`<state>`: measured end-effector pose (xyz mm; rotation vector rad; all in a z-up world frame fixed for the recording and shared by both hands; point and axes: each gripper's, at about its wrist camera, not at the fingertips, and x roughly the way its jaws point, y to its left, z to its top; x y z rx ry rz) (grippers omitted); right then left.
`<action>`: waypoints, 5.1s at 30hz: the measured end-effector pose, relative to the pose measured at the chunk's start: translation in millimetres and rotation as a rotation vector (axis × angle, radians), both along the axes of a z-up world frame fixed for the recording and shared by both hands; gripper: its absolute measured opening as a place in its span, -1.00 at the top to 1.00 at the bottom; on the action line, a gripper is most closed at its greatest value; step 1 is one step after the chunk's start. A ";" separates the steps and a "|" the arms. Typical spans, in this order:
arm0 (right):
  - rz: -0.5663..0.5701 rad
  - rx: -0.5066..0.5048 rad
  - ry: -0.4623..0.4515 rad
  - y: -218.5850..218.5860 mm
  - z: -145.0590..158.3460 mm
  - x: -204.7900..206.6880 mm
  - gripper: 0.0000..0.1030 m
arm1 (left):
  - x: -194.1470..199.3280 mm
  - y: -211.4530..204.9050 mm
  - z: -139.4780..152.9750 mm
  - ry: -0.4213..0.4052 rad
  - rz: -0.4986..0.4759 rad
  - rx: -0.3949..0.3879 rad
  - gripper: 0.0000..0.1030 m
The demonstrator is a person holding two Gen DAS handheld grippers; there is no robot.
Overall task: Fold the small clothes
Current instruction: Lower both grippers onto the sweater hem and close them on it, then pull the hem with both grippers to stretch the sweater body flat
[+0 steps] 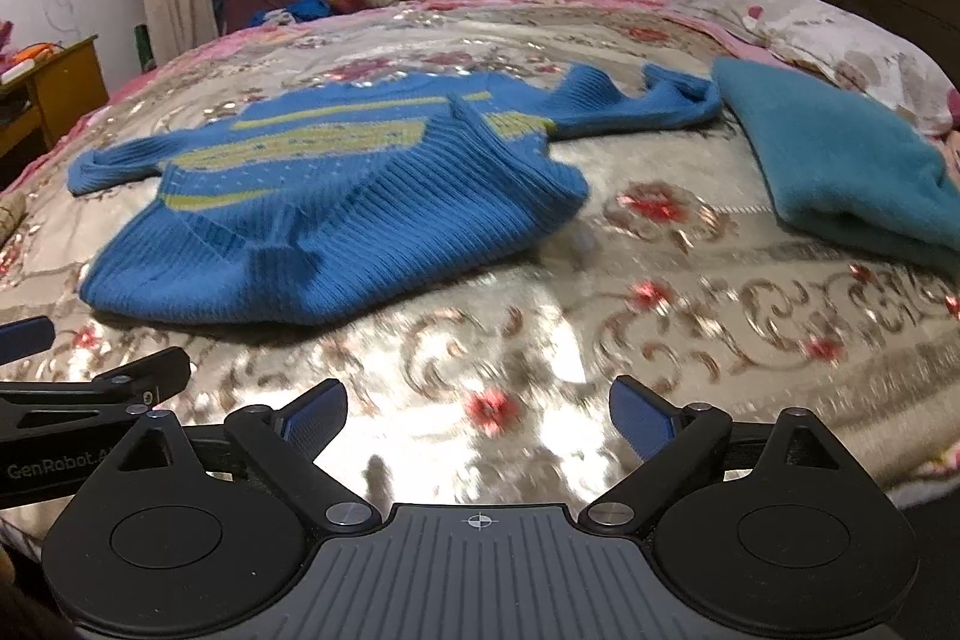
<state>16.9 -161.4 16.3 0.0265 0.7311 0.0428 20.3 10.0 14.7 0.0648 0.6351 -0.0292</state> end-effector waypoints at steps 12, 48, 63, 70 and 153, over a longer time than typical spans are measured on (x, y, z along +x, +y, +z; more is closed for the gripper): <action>0.017 -0.056 -0.052 -1.9 14.8 62.4 -0.71 | 44.7 45.9 14.6 -0.077 -0.004 0.015 -1.00; 0.284 -0.065 0.006 -4.4 19.6 131.0 0.82 | 96.7 92.5 -2.5 0.083 -0.136 -0.198 0.65; 0.319 0.010 0.021 -52.5 40.3 48.1 0.91 | 36.1 109.1 8.3 0.096 -0.205 -0.231 0.75; 0.334 -0.035 0.030 -63.1 38.0 21.3 0.91 | 19.3 110.6 11.3 0.088 -0.200 -0.201 0.75; 0.257 0.056 0.145 -24.4 -7.4 10.8 0.56 | 22.4 36.3 -3.8 0.223 -0.248 -0.164 0.60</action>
